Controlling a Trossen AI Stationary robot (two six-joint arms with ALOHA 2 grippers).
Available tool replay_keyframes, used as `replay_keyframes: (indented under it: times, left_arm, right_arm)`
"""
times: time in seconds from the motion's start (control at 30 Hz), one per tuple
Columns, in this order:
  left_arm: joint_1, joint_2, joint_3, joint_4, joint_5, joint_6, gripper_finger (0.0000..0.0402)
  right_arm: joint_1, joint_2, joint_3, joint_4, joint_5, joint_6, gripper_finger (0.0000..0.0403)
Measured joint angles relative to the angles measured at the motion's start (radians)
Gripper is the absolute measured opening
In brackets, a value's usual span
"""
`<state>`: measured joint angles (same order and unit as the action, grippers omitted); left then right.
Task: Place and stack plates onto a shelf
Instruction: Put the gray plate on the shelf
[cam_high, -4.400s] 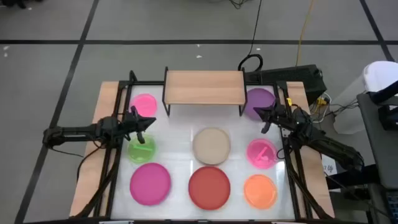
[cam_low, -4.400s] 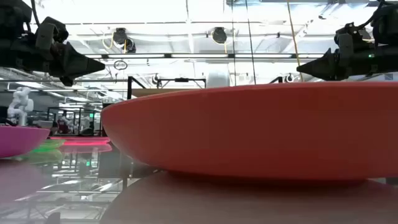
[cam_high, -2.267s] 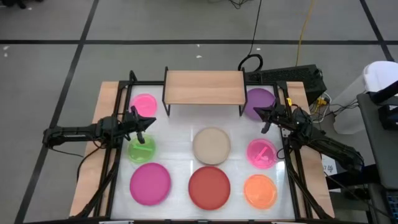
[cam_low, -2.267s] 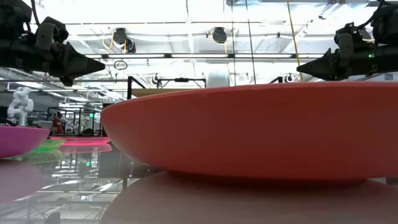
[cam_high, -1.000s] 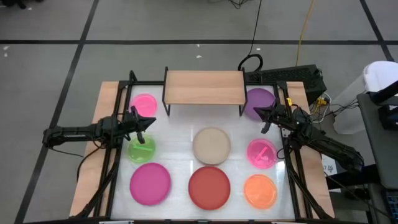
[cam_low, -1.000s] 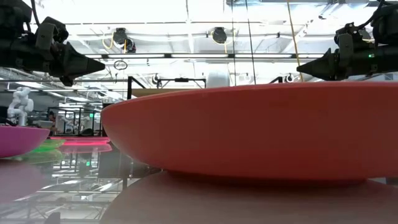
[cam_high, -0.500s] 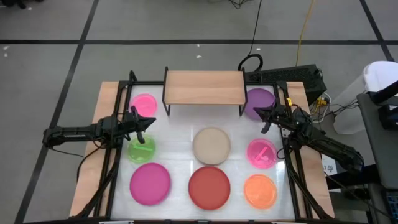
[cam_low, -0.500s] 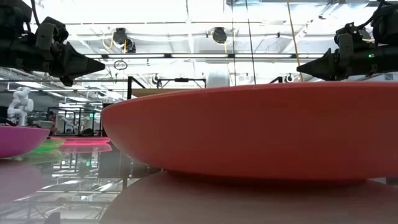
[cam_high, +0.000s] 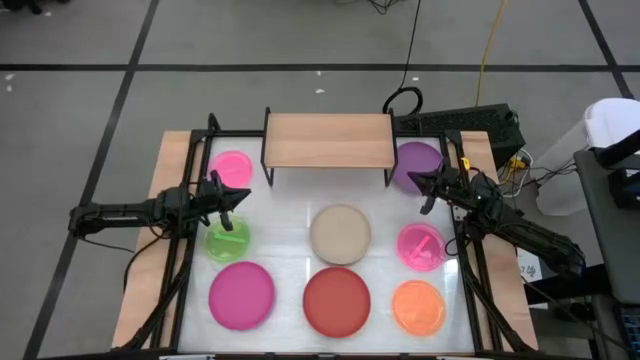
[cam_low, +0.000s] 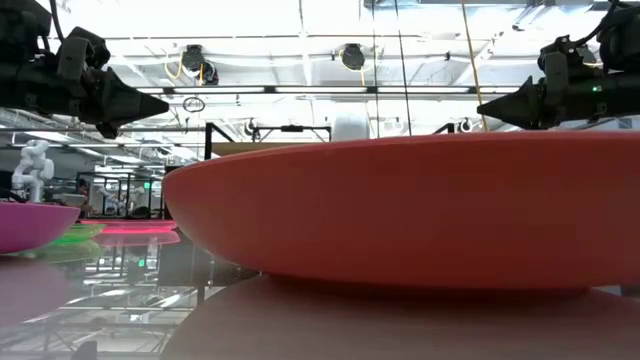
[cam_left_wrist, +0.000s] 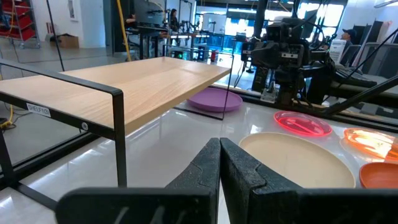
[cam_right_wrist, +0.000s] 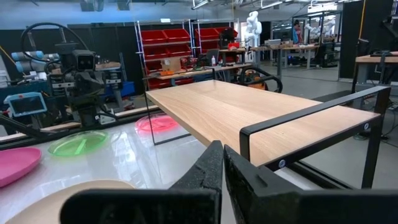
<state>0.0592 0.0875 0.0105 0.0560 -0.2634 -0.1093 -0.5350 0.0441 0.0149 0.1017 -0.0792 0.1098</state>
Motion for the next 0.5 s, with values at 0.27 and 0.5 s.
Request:
replay_keyframes:
  times: [0.27, 0.5]
  left_arm:
    - [0.000, 0.000, 0.000, 0.000, 0.000, 0.000, 0.0012]
    - [0.000, 0.000, 0.000, 0.000, 0.000, 0.000, 0.0012]
  right_arm:
    - [0.000, 0.000, 0.000, 0.003, 0.000, 0.091, 0.0002]
    - [0.000, 0.000, 0.000, 0.063, 0.000, 0.095, 0.0002]
